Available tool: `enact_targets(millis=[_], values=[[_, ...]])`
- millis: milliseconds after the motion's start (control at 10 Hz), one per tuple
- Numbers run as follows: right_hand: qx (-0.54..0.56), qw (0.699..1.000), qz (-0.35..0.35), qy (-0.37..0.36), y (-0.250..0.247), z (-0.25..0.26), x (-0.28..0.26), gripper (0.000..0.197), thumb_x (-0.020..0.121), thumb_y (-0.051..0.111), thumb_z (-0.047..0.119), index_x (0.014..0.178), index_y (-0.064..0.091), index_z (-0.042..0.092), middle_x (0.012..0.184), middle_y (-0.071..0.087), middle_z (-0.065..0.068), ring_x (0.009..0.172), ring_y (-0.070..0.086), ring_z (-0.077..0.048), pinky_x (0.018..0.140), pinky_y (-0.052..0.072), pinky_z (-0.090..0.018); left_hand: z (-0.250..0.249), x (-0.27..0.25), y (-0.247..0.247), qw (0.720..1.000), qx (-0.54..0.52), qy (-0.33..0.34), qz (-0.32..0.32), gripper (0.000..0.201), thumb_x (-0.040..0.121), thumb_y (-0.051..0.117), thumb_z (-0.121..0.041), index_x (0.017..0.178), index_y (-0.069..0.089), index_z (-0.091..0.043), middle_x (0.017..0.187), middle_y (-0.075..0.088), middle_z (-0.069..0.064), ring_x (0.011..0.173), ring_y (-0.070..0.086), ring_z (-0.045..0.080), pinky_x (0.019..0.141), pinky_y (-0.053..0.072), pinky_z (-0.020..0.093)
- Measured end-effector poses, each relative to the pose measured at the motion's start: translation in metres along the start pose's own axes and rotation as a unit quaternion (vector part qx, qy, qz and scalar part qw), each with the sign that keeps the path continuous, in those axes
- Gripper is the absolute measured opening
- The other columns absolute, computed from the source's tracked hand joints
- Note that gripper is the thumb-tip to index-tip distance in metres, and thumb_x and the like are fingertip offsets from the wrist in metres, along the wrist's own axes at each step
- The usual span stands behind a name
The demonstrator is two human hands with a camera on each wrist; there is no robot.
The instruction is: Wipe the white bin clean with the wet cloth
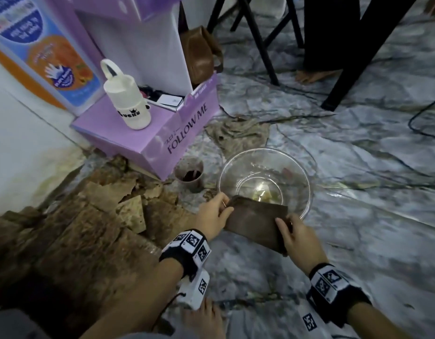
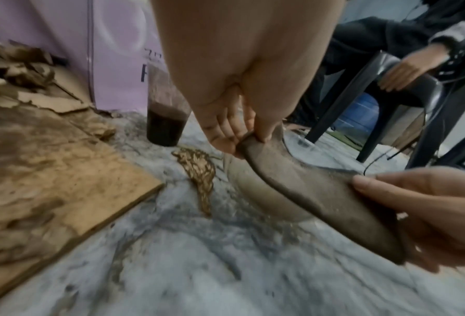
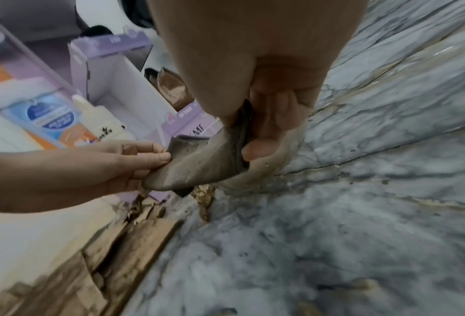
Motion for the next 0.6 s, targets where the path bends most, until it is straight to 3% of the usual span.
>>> enact_targets(millis=[100,200,300,400,500,600], values=[[-0.035,0.999,0.016,0.010,0.009,-0.009,-0.001,0.026,0.101,0.052,0.041,0.090,0.047,0.018,0.058,0.061,-0.005,0.058,0.065,-0.029,0.058,0.052,-0.045,0.013,-0.002,0.010,1.000,-0.012,-0.005,-0.028,0.012,0.098,0.067,-0.015,0.095,0.055,-0.015,0.075,0.055,-0.006,0.064,0.048,-0.001,0.061,0.035,0.016],[-0.048,0.999,0.004,0.018,0.006,-0.012,-0.001,0.029,0.100,0.054,0.042,0.094,0.048,0.014,0.064,0.064,-0.010,0.066,0.066,-0.034,0.056,0.047,-0.042,0.023,-0.001,0.014,0.998,-0.017,-0.011,-0.053,0.020,0.096,0.069,-0.017,0.099,0.049,-0.018,0.077,0.053,-0.010,0.068,0.050,-0.001,0.063,0.038,0.011],[-0.068,0.997,-0.013,0.036,0.002,-0.012,-0.001,0.033,0.099,0.055,0.044,0.098,0.049,0.012,0.072,0.066,-0.012,0.074,0.066,-0.037,0.056,0.036,-0.036,0.035,0.003,0.014,0.997,-0.028,-0.031,-0.069,0.029,0.095,0.072,-0.023,0.105,0.046,-0.016,0.079,0.054,-0.007,0.070,0.052,0.002,0.064,0.037,0.016],[-0.057,0.998,-0.021,0.032,0.001,-0.012,-0.004,0.036,0.096,0.050,0.053,0.100,0.043,0.019,0.062,0.062,-0.004,0.063,0.067,-0.033,0.055,0.047,-0.040,0.039,0.002,0.015,0.997,-0.036,-0.026,-0.066,0.029,0.094,0.072,-0.026,0.104,0.047,-0.016,0.080,0.056,-0.006,0.070,0.055,0.007,0.063,0.039,0.013],[-0.063,0.997,-0.023,0.043,-0.001,-0.012,-0.008,0.044,0.093,0.044,0.060,0.109,0.044,0.018,0.067,0.066,-0.001,0.065,0.067,-0.030,0.059,0.053,-0.047,0.043,-0.004,0.011,0.997,-0.037,-0.022,-0.060,0.029,0.095,0.071,-0.030,0.104,0.049,-0.014,0.081,0.057,-0.004,0.071,0.055,0.006,0.062,0.041,0.012],[-0.072,0.995,-0.047,0.058,-0.009,-0.011,-0.012,0.043,0.097,0.045,0.054,0.117,0.044,0.016,0.078,0.070,-0.008,0.077,0.069,-0.035,0.060,0.049,-0.041,0.054,-0.019,0.002,0.997,-0.031,-0.032,-0.067,0.029,0.096,0.069,-0.034,0.107,0.049,-0.017,0.080,0.056,-0.009,0.069,0.054,0.001,0.063,0.041,0.018]])
Point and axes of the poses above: each hand's wrist, its own x-axis towards the middle knuckle, its own y-axis out of the palm, z = x × y, the point moved 10 cm from there along x, towards the middle knuckle
